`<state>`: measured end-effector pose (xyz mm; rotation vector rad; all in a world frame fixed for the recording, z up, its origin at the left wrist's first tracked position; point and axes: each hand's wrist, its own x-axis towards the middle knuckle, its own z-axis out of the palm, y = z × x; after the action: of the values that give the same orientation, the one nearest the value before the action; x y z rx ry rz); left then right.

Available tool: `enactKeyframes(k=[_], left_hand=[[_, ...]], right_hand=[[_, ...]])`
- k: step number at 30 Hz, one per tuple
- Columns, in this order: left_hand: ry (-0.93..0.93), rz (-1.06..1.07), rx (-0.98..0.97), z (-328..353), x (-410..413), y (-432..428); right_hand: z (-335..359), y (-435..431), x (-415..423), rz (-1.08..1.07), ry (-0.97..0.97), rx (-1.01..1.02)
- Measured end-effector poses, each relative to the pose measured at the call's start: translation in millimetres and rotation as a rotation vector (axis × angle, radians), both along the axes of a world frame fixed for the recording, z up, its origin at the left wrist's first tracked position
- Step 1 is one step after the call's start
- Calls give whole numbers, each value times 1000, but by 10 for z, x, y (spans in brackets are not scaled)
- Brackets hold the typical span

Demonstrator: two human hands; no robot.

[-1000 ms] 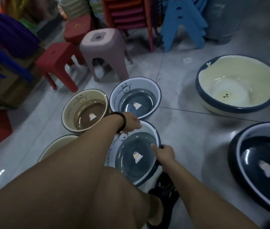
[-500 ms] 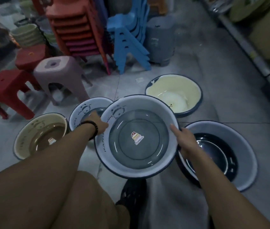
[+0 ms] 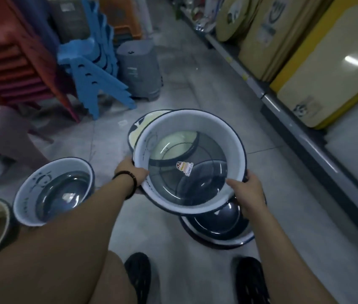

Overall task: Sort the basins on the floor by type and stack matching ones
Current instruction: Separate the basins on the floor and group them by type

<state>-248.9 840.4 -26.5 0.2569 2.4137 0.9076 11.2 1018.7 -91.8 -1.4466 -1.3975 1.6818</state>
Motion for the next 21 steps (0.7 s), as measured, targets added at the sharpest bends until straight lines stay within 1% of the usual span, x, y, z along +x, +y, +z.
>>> enactKeyframes(k=[2,3,4,7,11,13,18,21], left_hand=[[-172,1,-3,-130,149,204],[-261,-2,-4,-172,239,280],[-332,-12,-6,-226,328,339],[-436,-45,-58,-371,533,507],[-566,22,-156,-612,635,725],[-583,17,-229,-706,666,805],[-633,33,-336,-870,811,911],[-592,-11,-399,-982,818,965]], right_hand=[[-121,59,131,-122,-138,94],[-190,109,219,-183,-194,97],[-246,160,301,-234,-210,66],[-457,292,508,-288,-224,-32],[-698,253,682,-332,-302,-44],[-823,240,768,-329,-331,-57],[-945,297,914,-282,-406,-29],[-1033,274,968,-247,-437,-25]])
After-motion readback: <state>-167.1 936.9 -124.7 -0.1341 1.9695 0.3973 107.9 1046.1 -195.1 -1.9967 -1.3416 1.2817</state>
